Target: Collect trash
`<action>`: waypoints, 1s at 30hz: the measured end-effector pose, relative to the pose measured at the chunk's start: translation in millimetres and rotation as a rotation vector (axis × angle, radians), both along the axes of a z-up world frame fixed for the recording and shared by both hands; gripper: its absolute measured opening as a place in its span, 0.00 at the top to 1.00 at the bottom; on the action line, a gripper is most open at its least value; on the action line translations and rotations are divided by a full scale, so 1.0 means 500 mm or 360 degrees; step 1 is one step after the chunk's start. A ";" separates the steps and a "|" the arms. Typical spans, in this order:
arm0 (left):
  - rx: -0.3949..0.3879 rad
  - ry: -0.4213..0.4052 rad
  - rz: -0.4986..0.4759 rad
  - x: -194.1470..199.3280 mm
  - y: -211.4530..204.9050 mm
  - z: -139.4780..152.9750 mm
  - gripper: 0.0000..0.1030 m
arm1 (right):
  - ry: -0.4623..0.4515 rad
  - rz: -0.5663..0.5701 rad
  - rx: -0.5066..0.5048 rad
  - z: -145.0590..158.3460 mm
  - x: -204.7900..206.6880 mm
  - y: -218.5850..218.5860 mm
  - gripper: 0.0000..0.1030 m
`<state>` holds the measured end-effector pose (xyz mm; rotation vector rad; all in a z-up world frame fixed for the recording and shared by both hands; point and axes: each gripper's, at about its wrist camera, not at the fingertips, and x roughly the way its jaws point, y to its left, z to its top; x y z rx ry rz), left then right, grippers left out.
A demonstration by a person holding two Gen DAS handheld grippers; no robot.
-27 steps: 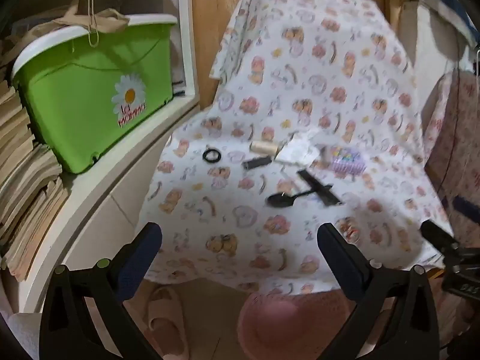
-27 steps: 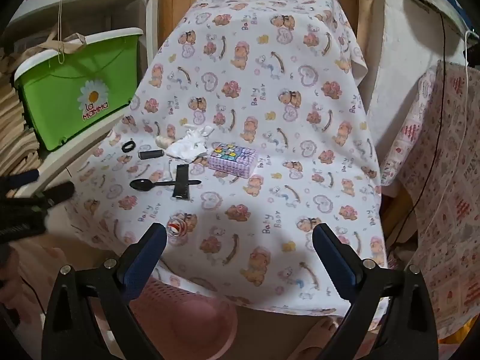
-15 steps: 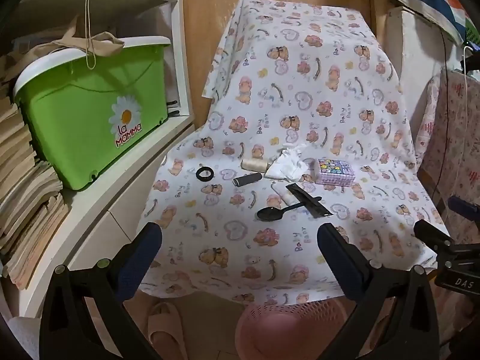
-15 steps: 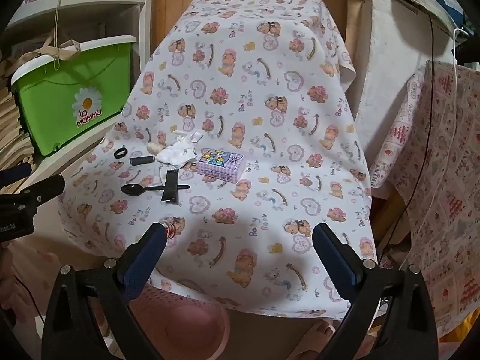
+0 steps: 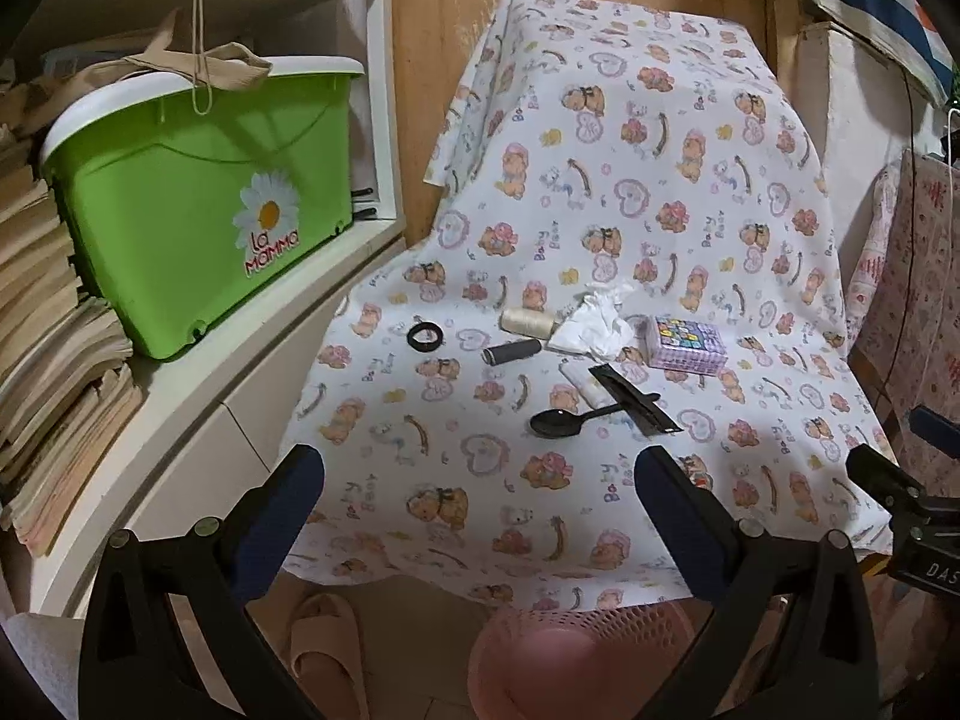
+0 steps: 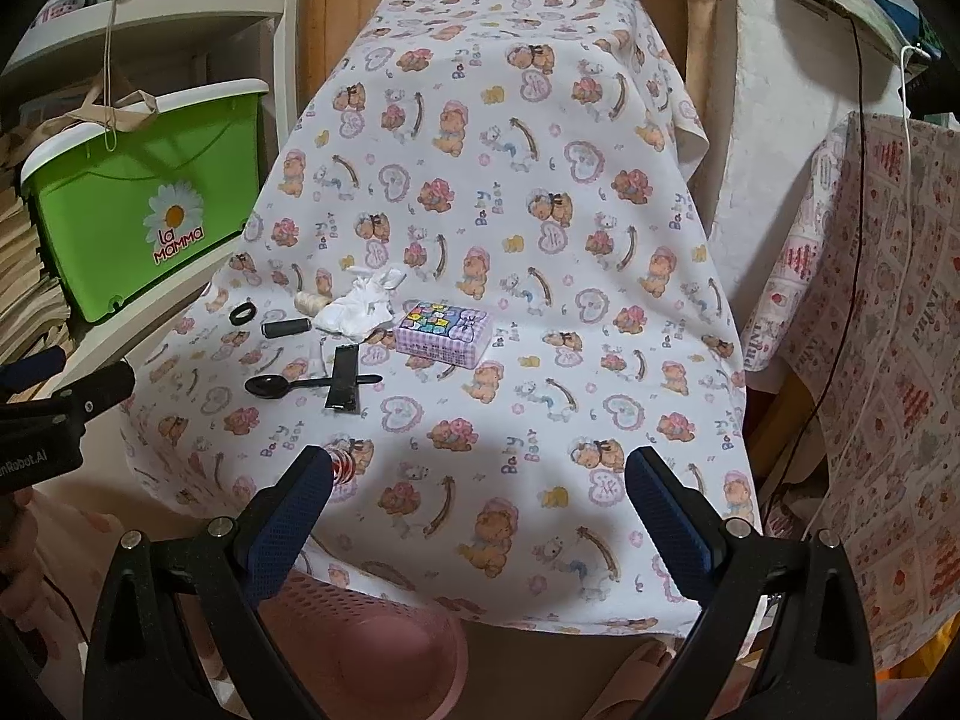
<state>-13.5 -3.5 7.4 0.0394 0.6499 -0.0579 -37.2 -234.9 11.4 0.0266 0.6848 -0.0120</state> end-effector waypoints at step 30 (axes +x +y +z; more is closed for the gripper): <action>-0.0059 0.0158 -0.0058 0.016 -0.016 -0.014 0.01 | 0.0012 -0.0024 -0.0003 -0.008 0.001 -0.003 0.01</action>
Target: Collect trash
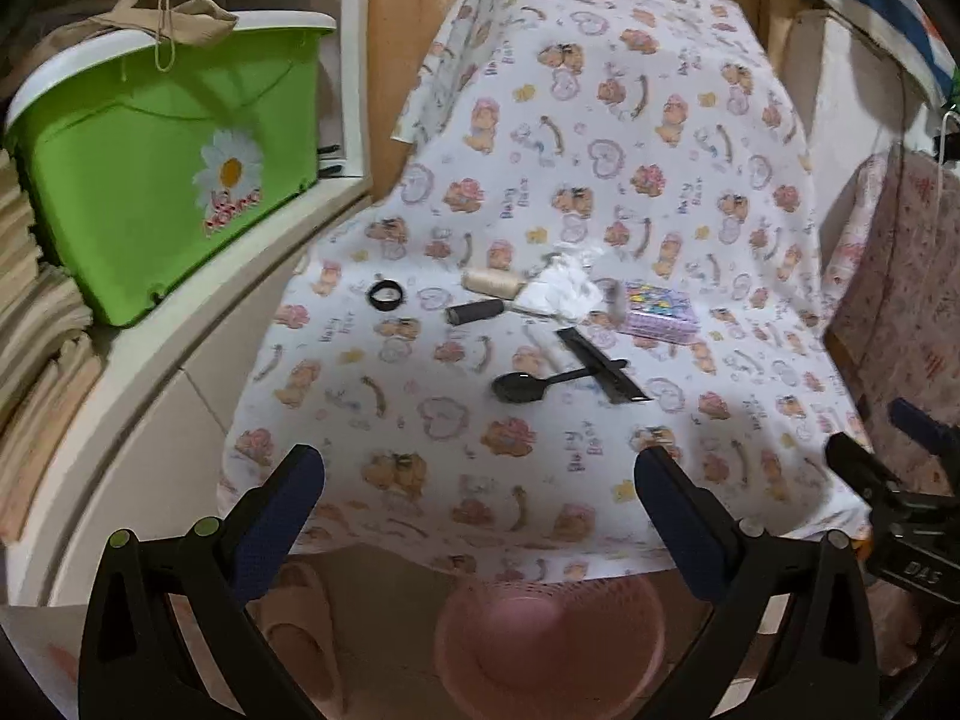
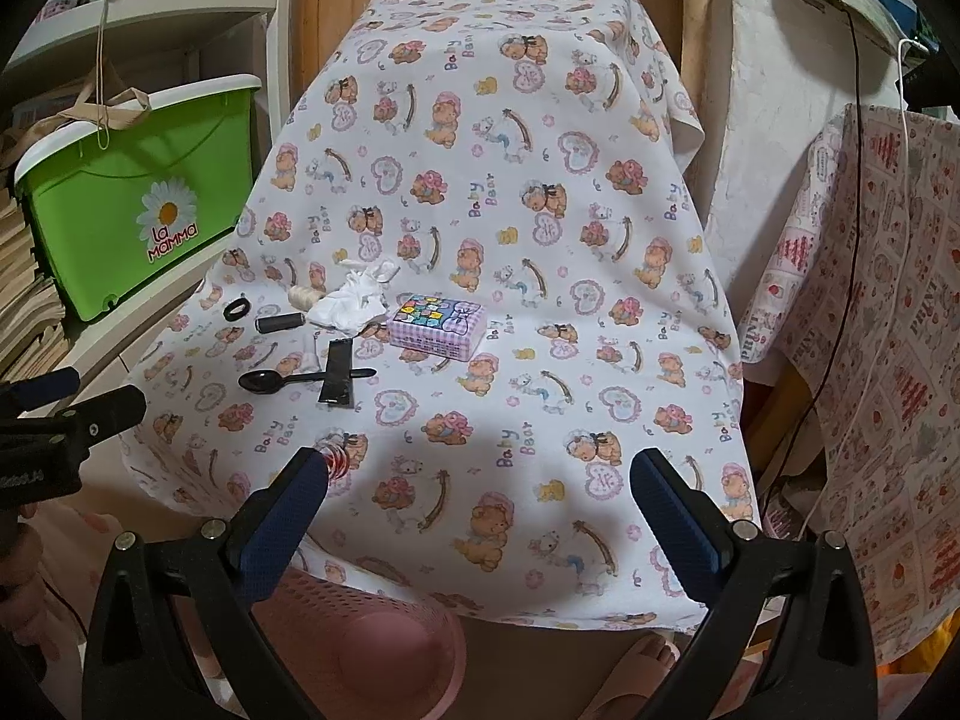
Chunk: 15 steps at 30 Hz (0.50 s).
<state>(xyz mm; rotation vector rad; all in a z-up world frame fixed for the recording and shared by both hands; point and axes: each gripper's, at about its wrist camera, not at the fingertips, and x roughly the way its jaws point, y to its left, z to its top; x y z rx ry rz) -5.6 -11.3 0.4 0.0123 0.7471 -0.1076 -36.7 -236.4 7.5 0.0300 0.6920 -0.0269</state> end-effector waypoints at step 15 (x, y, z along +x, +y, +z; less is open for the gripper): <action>0.0181 -0.0030 0.0063 0.002 -0.008 -0.011 0.01 | 0.0023 0.0006 -0.0001 -0.008 0.002 0.002 0.01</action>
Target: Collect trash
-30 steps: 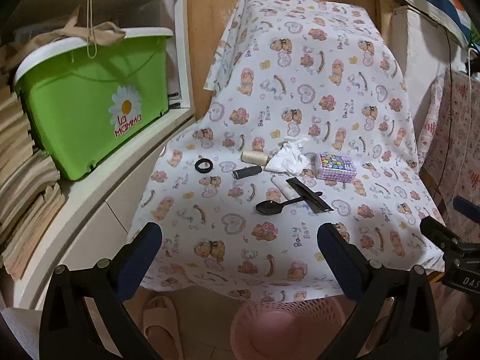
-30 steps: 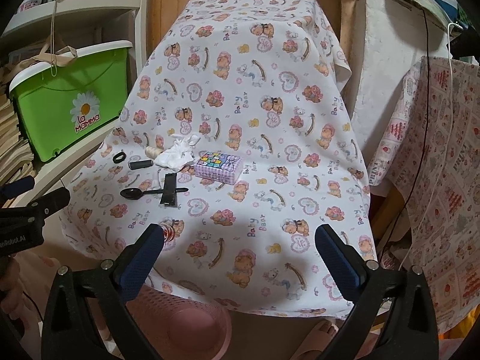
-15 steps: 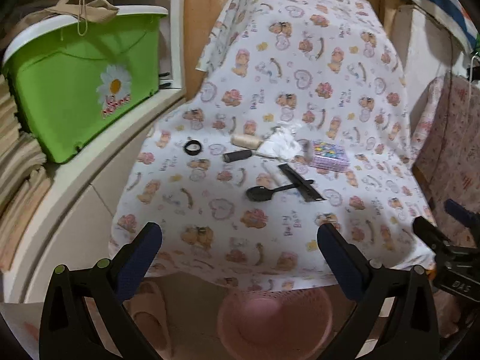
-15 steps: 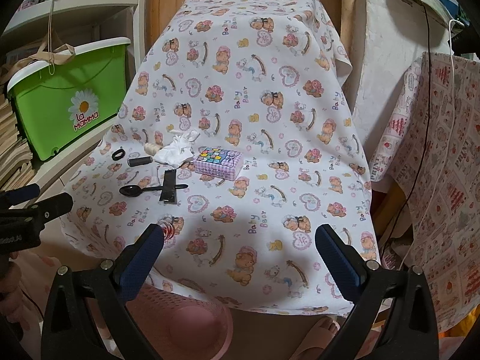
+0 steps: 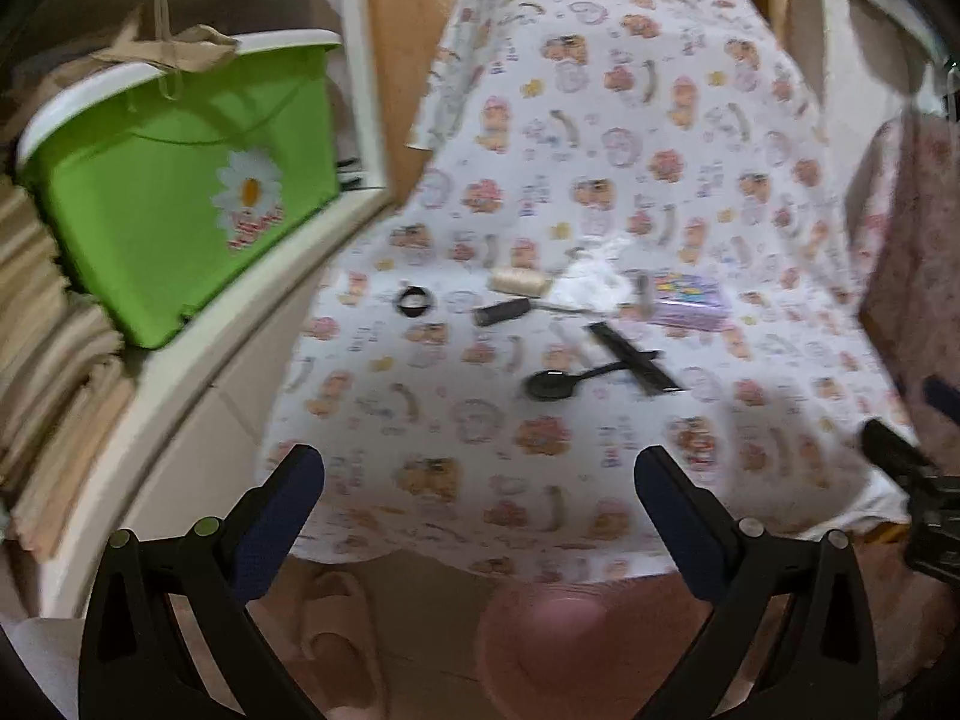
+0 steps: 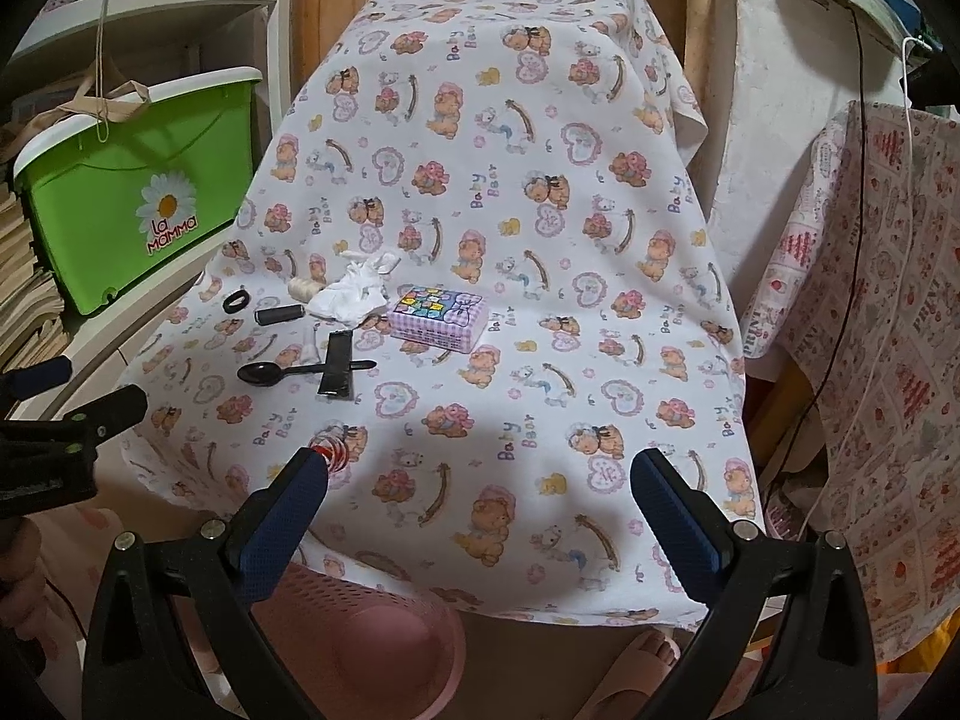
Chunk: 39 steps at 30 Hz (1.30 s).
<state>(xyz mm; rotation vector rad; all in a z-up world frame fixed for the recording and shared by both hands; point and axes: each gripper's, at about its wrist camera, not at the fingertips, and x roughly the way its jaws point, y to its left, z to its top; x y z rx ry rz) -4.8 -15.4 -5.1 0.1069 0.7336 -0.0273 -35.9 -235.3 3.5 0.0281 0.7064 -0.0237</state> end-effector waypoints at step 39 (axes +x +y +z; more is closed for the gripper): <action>-0.0157 0.0125 -0.0110 0.012 -0.011 -0.027 0.01 | 0.0008 0.0061 -0.0020 -0.016 0.002 0.023 0.01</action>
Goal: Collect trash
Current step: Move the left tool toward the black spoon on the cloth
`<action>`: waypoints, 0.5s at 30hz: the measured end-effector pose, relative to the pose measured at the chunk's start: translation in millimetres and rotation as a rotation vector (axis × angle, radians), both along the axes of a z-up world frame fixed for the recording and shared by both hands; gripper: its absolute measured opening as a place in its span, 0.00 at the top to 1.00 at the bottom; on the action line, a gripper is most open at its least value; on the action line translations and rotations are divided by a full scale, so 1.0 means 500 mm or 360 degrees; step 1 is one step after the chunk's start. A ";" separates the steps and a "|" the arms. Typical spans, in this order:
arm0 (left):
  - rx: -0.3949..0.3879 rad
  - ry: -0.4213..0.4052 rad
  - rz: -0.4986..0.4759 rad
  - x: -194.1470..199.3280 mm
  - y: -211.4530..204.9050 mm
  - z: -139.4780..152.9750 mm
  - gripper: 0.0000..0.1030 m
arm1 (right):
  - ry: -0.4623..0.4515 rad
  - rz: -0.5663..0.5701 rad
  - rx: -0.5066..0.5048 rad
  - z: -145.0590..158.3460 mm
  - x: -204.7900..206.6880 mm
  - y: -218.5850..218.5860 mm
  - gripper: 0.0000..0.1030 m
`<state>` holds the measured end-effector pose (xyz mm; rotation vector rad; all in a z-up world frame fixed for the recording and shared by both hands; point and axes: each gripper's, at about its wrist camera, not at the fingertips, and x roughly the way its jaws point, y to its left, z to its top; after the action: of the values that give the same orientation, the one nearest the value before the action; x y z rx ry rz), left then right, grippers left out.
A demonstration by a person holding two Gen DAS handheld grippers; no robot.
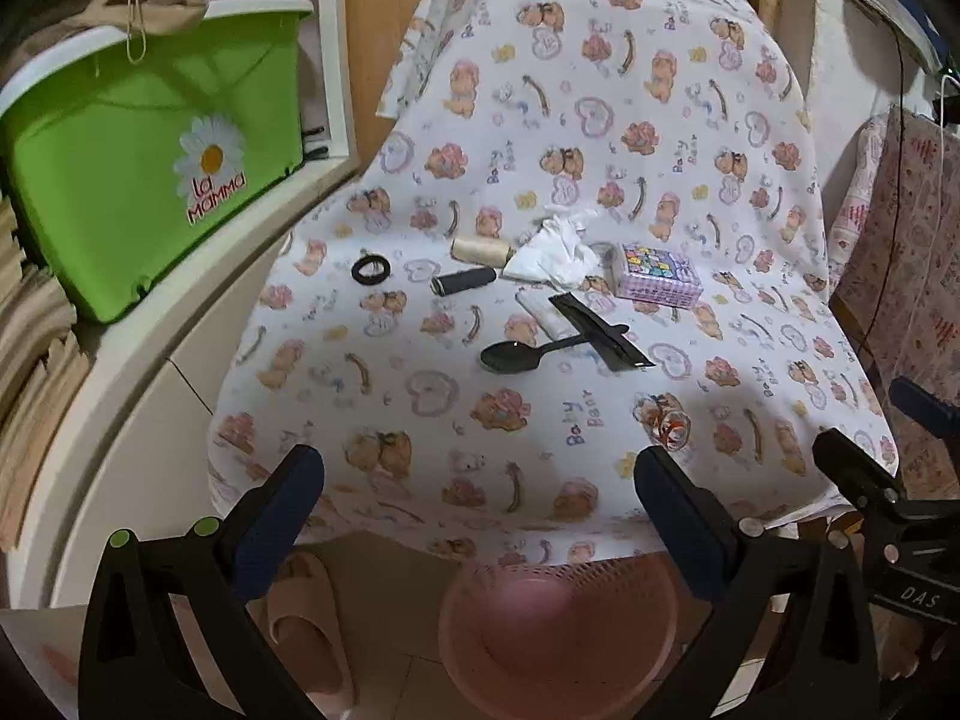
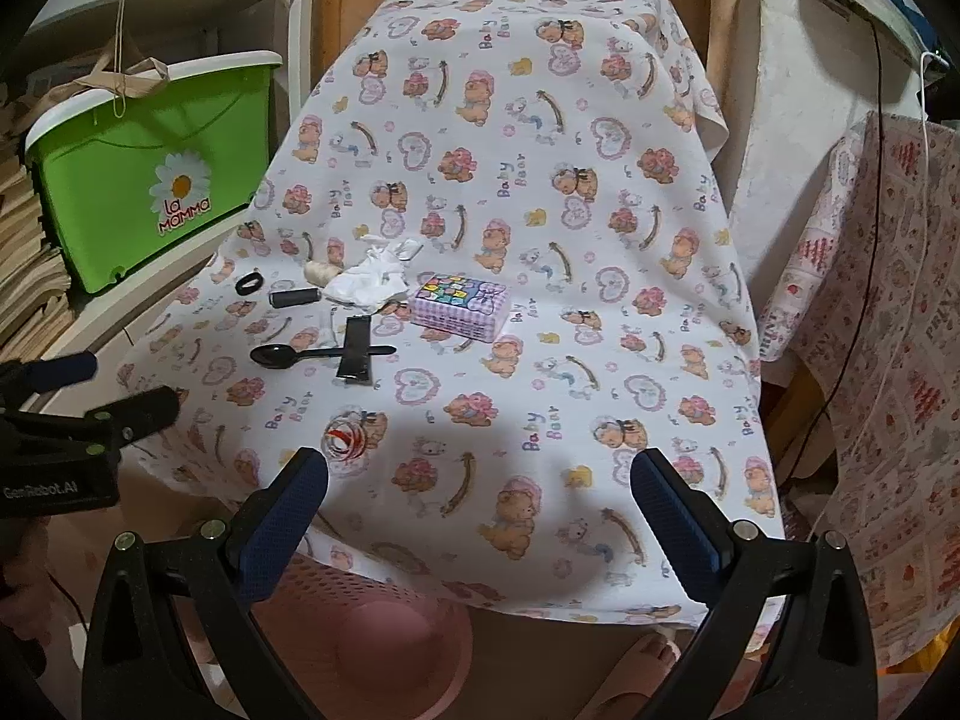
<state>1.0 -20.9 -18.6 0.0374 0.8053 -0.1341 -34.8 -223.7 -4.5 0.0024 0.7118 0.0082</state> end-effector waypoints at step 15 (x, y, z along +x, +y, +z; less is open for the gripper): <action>0.0038 -0.0156 0.0146 0.040 0.035 0.033 0.03 | -0.0003 0.0202 0.0140 -0.007 0.065 0.049 0.26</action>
<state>20.8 -3.3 -2.2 0.0293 0.7095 -0.0354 -2.4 -199.1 -8.0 0.0411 0.7086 0.1609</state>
